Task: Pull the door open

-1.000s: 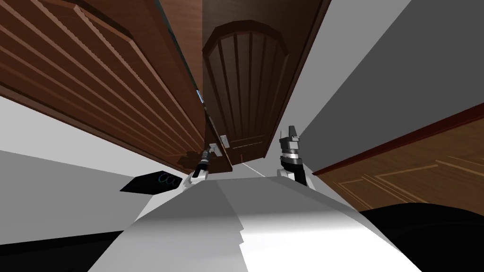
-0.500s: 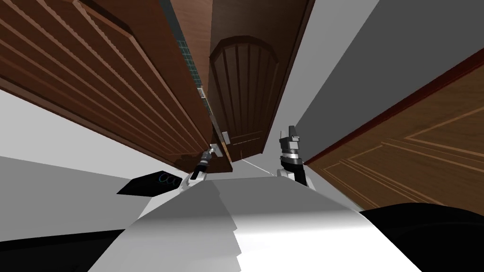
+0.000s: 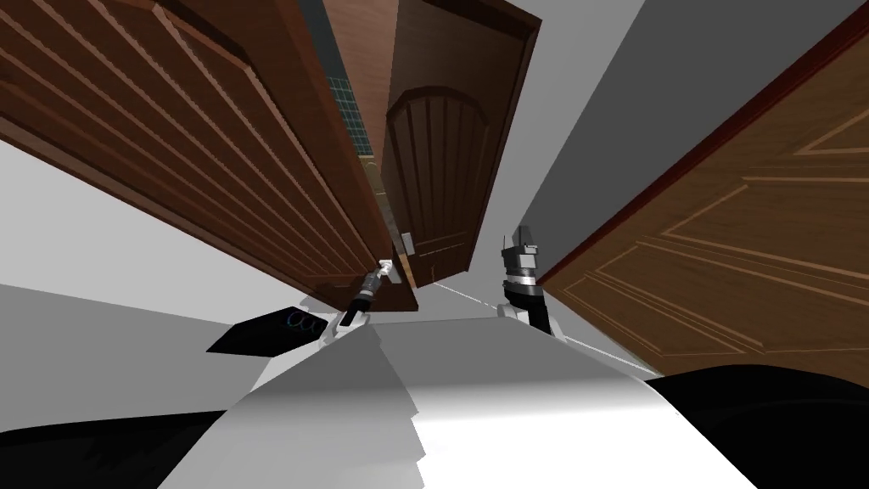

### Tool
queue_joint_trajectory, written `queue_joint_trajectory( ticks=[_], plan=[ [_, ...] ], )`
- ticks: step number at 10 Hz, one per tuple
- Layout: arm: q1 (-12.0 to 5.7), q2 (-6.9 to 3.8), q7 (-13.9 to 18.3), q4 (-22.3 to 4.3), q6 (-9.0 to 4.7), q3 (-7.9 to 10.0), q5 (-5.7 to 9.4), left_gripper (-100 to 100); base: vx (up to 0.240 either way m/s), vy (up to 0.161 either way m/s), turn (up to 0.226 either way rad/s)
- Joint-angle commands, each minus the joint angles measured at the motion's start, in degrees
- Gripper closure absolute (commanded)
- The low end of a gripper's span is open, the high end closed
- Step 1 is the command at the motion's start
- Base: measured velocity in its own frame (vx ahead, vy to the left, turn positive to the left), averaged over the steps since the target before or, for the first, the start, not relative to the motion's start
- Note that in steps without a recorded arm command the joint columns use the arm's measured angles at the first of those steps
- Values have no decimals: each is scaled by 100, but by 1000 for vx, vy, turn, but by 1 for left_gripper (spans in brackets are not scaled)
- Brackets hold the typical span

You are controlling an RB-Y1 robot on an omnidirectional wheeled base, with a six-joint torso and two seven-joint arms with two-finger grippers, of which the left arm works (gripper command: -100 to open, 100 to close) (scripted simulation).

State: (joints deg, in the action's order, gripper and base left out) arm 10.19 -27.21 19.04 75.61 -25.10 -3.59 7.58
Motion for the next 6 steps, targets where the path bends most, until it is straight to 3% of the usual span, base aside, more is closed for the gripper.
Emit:
queue_joint_trajectory(
  ticks=[1, 3, 6],
  plan=[
    [101, -127, 95, 44, -132, -83, 6, 100, -136, 25, -125],
    [185, -232, 174, 80, -241, -151, 11, 100, -191, 79, -134],
    [395, -493, 371, 170, -513, -322, 23, 100, -231, 104, -140]
  ],
)
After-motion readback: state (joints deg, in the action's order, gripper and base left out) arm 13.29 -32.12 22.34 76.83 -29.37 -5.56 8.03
